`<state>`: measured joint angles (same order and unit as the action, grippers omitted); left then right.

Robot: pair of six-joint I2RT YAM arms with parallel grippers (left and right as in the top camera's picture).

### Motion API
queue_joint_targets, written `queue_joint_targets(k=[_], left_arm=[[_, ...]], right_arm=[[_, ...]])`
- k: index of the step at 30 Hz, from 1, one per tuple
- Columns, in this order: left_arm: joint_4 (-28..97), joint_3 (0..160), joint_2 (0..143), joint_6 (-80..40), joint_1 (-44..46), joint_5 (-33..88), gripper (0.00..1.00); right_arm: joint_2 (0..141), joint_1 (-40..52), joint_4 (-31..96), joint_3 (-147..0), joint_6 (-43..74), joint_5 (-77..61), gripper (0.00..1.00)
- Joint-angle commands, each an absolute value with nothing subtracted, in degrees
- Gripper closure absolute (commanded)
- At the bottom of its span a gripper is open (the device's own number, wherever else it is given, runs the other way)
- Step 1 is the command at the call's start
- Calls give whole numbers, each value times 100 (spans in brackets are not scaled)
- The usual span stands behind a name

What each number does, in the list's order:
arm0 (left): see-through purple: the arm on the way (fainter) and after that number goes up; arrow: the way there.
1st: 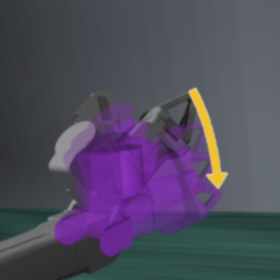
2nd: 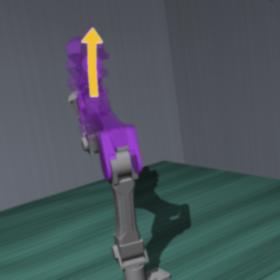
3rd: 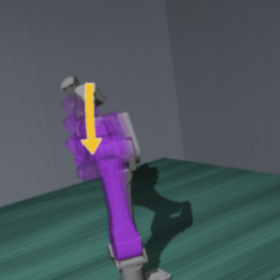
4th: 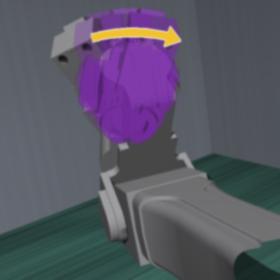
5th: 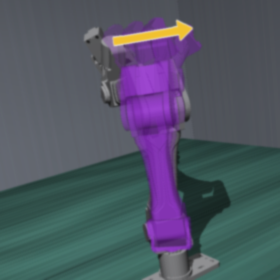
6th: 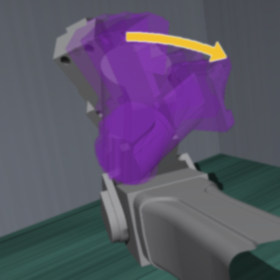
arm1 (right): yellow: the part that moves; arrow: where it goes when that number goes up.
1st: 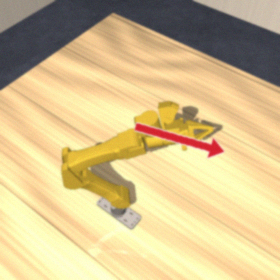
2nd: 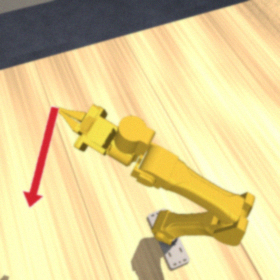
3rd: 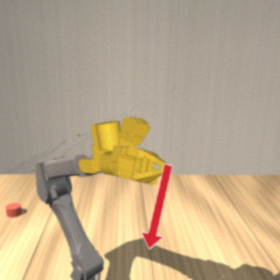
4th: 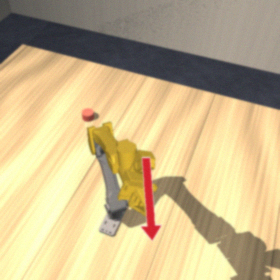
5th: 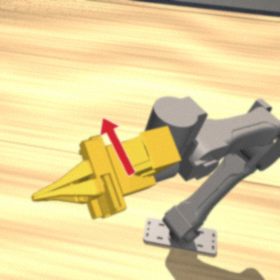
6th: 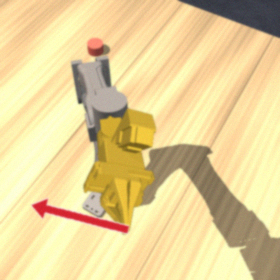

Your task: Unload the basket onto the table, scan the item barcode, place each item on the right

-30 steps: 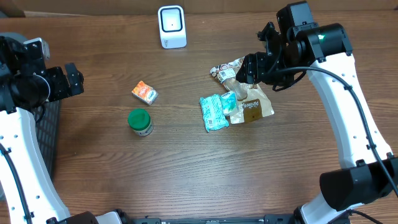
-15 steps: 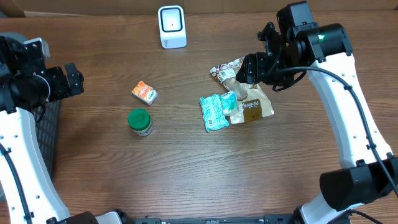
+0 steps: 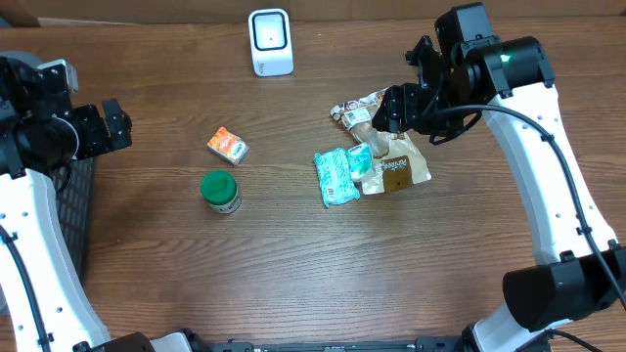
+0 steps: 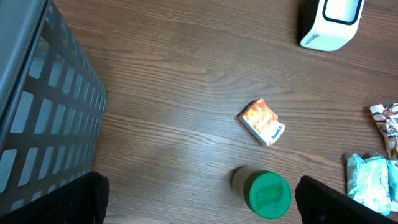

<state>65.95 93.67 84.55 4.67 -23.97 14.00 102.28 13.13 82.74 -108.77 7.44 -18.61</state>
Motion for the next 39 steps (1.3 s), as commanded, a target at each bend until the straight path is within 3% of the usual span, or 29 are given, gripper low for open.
queue_joint_targets(k=[1, 29, 39], left_arm=[[6582, 9384, 8479, 537, -2381, 1461, 0], [6580, 9384, 8479, 537, -2381, 1461, 0], [6580, 9384, 8479, 537, -2381, 1461, 0]], right_arm=[[10175, 1315, 8267, -11021, 694, -1802, 24], [10180, 1367, 8259, -11021, 698, -1809, 24], [10388, 2342, 7067, -11021, 1304, -1382, 20]])
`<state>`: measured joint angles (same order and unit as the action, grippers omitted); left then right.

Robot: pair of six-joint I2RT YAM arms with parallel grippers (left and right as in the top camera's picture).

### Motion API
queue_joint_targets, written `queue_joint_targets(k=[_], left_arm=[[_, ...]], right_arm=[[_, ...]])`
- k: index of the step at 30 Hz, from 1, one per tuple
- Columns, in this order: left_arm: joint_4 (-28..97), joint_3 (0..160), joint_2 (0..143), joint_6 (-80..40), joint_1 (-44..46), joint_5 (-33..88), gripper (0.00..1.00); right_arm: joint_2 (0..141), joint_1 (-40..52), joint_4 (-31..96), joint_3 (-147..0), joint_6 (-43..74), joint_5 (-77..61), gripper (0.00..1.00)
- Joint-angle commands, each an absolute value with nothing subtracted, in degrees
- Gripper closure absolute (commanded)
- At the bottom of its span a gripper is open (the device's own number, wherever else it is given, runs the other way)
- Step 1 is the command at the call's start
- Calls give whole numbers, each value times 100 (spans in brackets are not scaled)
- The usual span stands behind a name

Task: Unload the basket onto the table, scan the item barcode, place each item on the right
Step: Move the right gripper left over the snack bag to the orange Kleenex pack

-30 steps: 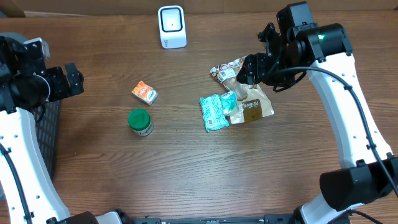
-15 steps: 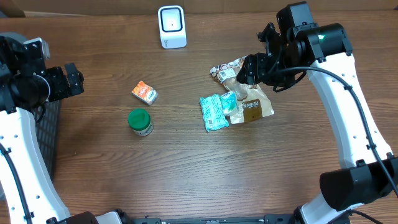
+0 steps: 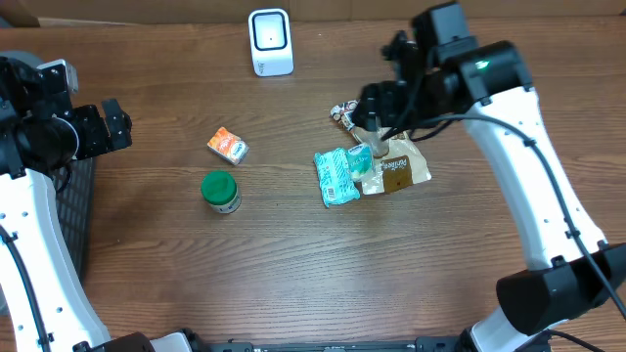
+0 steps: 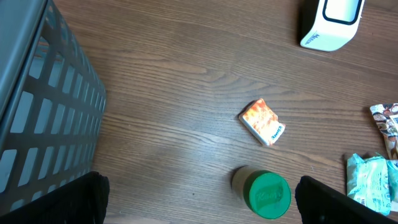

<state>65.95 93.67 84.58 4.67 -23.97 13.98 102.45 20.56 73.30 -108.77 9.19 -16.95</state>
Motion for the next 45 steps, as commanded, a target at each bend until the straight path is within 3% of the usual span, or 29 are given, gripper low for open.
queue_joint_targets(k=[1, 6, 21, 35, 45], left_arm=[[6580, 9384, 8479, 537, -2381, 1461, 1], [6580, 9384, 8479, 537, -2381, 1461, 0], [6580, 9384, 8479, 537, -2381, 1461, 0], [6580, 9384, 8479, 537, -2381, 1461, 0], [6580, 9384, 8479, 537, -2381, 1461, 0]], right_arm=[[10462, 2438, 6906, -11021, 1382, -1321, 19], [11124, 2842, 5951, -11021, 1529, -1291, 15], [12943, 3739, 3350, -11021, 1496, -1052, 14], [13819, 3970, 2099, -11021, 1603, -1271, 50], [14103, 4141, 2416, -11021, 1476, -1470, 59]])
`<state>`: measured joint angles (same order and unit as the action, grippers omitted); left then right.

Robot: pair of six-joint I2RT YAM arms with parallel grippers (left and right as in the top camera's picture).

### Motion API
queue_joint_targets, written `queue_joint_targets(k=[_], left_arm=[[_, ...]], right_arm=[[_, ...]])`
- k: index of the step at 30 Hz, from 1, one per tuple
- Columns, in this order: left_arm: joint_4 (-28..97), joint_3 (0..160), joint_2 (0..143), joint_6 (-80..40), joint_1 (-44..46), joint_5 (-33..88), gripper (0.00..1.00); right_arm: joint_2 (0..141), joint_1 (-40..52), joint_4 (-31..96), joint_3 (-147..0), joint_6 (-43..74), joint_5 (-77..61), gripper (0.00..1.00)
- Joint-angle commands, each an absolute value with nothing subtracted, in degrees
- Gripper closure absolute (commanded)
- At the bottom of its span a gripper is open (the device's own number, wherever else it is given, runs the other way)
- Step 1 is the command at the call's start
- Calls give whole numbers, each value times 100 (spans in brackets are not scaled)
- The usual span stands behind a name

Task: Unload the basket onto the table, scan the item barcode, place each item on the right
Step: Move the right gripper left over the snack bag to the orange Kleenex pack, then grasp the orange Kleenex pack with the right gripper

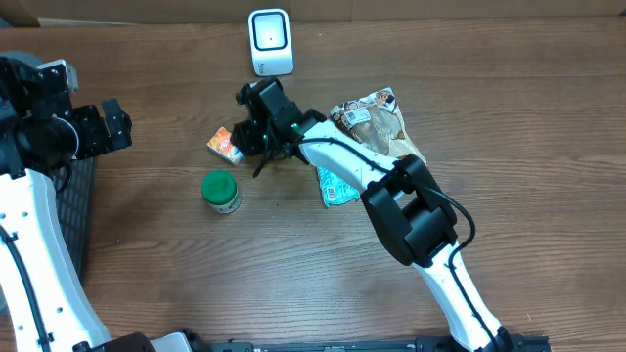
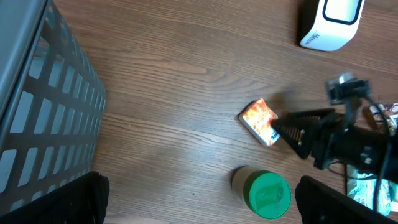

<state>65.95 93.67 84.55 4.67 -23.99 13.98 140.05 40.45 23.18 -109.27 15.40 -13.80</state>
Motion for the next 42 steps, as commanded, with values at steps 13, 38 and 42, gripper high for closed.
queue_joint_targets(k=[13, 38, 42], left_arm=[[6582, 9384, 8479, 537, -2381, 1461, 0], [6580, 9384, 8479, 537, -2381, 1461, 1], [6580, 9384, 8479, 537, -2381, 1461, 0]], right_arm=[[13793, 3953, 3492, -11034, 1455, -1660, 96], [12999, 3439, 4956, -10645, -502, -1610, 73], [12988, 3428, 5070, -10755, -432, -1739, 48]])
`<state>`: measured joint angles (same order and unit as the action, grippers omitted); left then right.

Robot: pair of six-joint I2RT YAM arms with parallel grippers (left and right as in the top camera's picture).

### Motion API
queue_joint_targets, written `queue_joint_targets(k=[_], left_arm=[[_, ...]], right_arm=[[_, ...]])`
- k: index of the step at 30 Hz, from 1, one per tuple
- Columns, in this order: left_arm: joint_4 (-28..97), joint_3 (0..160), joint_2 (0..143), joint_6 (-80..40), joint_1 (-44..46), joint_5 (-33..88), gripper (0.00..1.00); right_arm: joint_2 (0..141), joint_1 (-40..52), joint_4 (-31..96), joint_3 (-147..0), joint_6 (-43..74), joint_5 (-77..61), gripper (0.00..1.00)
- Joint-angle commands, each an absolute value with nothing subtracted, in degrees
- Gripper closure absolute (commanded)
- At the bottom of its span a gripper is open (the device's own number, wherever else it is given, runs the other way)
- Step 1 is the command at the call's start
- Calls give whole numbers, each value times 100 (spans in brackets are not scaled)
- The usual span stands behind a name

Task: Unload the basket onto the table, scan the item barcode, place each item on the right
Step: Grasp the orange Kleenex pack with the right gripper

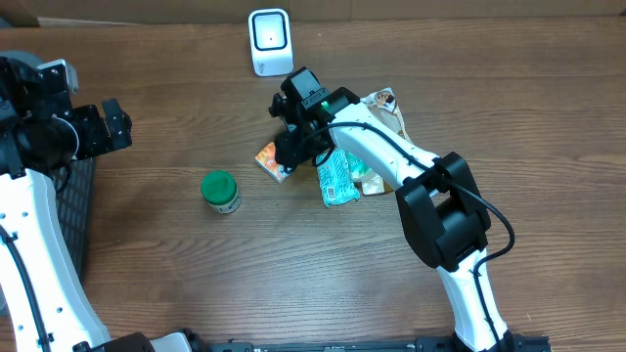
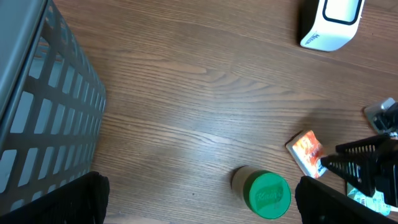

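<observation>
A small orange box (image 1: 270, 162) lies tilted near the table's middle, also visible in the left wrist view as the orange box (image 2: 306, 152). My right gripper (image 1: 288, 154) reaches in from the right and is shut on the box's right end; its dark fingertips (image 2: 329, 165) touch the box. The white barcode scanner (image 1: 270, 42) stands at the far edge, and the scanner (image 2: 330, 22) shows at the top right of the left wrist view. My left gripper (image 2: 199, 208) hangs open high over the table's left side, with nothing between its fingers.
A green-lidded jar (image 1: 221, 191) stands left of the box. A teal packet (image 1: 335, 177) and crumpled snack bags (image 1: 383, 110) lie under the right arm. A grey slatted basket (image 2: 37, 118) stands off the table's left edge.
The orange box has moved right and nearer, from beside the scanner's front-left to next to the teal packet, with my right gripper on it. The left arm has not moved.
My right gripper was over the snack bags at the right, then a little farther left above them. Then it was stretched across to the orange box at the left of centre. Now the box sits farther right in its grip.
</observation>
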<state>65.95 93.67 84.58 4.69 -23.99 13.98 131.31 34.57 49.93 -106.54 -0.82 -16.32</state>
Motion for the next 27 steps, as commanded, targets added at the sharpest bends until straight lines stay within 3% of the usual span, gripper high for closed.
queue_joint_targets(k=[1, 3, 7, 10, 12, 14, 20, 27], left_arm=[[6580, 9384, 8479, 537, -2381, 1461, 0], [6580, 9384, 8479, 537, -2381, 1461, 0], [6580, 9384, 8479, 537, -2381, 1461, 0], [6582, 9384, 8479, 537, -2381, 1461, 1], [6580, 9384, 8479, 537, -2381, 1461, 0], [6580, 9384, 8479, 537, -2381, 1461, 1], [6580, 9384, 8479, 537, -2381, 1461, 0], [6580, 9384, 8479, 537, -2381, 1461, 1]], right_arm=[[12986, 3428, 5199, -10831, -320, -1970, 47], [12986, 3439, 5605, -11017, -296, -2530, 49], [12999, 3642, 6038, -11026, 97, -3118, 65], [13004, 3887, 5865, -10803, 333, -3048, 75], [13013, 4036, 5570, -10586, 913, -2598, 87], [13043, 4134, 5290, -10381, 1562, -2112, 92], [13185, 4117, 4770, -10042, 2534, -1035, 93], [13203, 3892, 4261, -10038, 2853, 224, 93]])
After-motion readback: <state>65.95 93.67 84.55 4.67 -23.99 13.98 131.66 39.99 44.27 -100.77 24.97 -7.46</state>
